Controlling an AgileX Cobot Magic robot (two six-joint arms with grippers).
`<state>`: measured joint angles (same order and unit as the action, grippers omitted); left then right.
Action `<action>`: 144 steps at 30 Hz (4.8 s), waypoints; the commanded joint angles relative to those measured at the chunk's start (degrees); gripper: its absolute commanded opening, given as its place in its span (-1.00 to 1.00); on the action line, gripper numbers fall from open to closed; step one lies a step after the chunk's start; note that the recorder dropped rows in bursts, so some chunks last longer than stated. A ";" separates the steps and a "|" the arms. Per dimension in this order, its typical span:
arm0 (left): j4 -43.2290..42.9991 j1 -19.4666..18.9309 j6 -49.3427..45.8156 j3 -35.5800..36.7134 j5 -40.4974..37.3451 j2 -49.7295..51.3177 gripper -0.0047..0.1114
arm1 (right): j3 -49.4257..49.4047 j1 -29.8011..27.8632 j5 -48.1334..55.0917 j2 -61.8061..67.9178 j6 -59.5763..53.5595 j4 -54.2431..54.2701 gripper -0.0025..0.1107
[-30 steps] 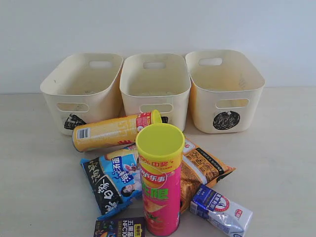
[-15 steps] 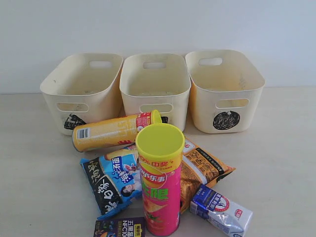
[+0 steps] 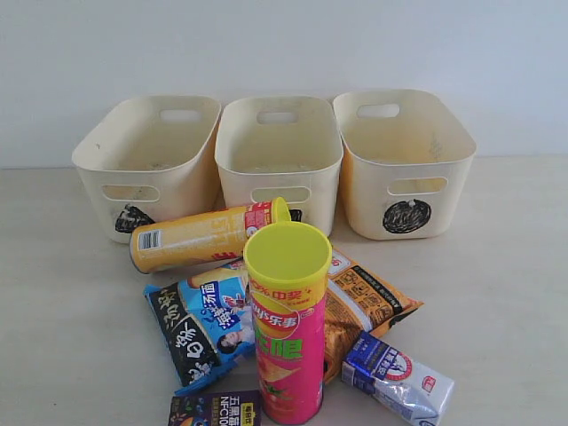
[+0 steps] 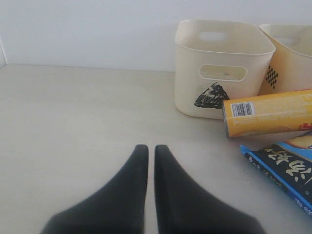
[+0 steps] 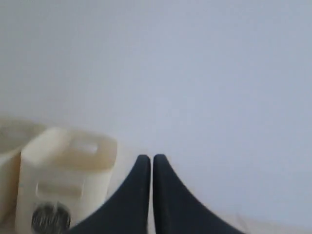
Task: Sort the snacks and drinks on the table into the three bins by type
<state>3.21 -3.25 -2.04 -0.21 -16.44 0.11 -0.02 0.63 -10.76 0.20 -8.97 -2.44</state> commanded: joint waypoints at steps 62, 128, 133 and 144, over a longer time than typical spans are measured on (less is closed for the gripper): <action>-0.06 -0.20 0.24 0.21 0.13 -0.11 -0.85 | 38.56 42.58 34.08 63.73 -20.31 39.76 0.62; -0.06 -0.20 0.24 0.21 0.19 -0.11 -0.85 | 95.15 49.18 -2.46 106.43 -26.70 40.51 -0.96; -0.06 -0.20 0.24 0.21 0.19 -0.11 -0.85 | 104.77 48.95 -8.03 117.83 -29.25 40.51 -0.96; -0.06 -0.20 0.24 0.21 0.31 -0.11 -0.85 | 112.12 45.61 -5.02 131.82 -28.58 40.85 -0.25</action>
<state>3.21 -3.25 -2.04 -0.21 -16.33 0.11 111.36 47.08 -16.82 131.30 -37.63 38.25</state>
